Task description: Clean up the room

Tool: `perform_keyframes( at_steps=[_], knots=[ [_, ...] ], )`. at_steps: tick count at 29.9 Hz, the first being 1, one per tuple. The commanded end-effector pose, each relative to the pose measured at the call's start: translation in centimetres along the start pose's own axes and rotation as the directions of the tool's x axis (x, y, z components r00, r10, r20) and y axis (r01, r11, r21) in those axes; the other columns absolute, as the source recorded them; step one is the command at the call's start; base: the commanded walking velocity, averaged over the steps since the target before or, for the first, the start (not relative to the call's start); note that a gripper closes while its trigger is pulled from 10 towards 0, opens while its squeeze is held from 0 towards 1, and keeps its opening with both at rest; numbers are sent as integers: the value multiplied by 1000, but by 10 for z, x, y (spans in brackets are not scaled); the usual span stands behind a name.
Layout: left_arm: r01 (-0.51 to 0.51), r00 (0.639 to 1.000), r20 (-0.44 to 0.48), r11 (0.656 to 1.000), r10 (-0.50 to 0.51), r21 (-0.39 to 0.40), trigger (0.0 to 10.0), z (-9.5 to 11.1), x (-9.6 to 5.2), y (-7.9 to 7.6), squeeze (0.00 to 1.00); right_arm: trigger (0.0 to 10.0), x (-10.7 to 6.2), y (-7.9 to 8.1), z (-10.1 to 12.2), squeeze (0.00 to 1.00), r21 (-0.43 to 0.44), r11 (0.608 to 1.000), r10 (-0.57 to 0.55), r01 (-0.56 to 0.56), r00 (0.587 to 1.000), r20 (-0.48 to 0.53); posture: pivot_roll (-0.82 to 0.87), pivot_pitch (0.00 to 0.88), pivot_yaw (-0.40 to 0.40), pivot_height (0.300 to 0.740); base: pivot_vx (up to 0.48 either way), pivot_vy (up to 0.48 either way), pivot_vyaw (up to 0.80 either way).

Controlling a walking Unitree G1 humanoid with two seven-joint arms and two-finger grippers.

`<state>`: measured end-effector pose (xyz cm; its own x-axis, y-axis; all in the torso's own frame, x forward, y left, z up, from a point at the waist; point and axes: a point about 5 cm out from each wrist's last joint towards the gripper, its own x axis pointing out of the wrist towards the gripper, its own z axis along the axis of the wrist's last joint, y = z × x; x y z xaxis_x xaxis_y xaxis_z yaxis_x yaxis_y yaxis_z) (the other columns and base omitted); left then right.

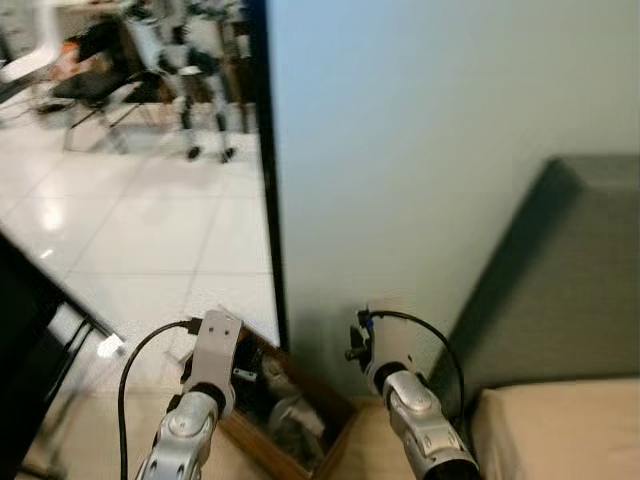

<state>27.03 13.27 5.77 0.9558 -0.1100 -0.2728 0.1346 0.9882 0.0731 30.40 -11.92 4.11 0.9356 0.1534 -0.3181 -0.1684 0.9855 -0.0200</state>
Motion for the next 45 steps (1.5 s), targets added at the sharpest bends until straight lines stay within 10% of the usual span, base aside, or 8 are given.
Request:
perform_keyframes(
  at_steps=[1, 45],
  knots=[
    [4, 1000, -20, 1000, -4, 8, 10000, -6, -1, -3, 0, 10000, -1, 2, -3, 0, -1, 1000, 9, -9, 1000, -22, -43, 51, 14, 740, 0, 0, -800],
    [172, 984, 44, 984, -175, 53, 10000, -9, -14, -16, 0, 10000, -11, 11, -15, 0, -59, 991, 105, -118, 976, -190, -45, 46, 3, 740, 0, 0, -800]
  ],
)
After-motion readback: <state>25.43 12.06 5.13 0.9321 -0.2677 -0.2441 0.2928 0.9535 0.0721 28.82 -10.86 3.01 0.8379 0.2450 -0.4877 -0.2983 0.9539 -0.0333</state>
